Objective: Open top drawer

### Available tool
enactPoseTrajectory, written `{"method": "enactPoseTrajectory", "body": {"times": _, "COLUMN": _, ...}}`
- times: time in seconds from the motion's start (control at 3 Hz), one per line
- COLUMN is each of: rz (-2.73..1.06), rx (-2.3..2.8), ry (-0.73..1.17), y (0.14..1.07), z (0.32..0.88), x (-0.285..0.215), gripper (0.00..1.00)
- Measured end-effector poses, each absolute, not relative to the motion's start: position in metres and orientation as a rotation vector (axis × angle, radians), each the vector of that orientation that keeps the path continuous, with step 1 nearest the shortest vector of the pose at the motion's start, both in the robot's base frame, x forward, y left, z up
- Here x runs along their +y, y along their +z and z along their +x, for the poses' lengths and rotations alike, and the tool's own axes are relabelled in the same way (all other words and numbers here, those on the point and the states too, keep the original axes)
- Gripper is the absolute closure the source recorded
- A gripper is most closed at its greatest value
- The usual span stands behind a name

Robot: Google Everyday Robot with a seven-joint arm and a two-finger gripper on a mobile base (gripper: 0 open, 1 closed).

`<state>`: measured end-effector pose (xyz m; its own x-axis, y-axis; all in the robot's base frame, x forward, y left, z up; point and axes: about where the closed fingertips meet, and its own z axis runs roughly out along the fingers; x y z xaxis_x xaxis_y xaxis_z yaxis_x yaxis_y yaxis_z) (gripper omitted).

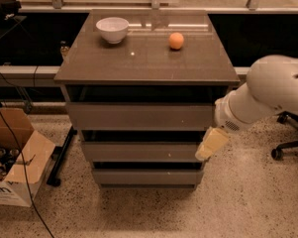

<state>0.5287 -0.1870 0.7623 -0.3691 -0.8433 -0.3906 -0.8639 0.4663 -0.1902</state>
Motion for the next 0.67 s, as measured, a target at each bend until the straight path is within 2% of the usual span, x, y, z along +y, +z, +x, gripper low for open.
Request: {"method": "enactPoseTrajectory", "body": {"times": 0.67, "rz": -1.332, "rx": 2.246, "ry": 0.115, "y": 0.705, "z": 0.581, "x": -0.181, "gripper": 0.00}}
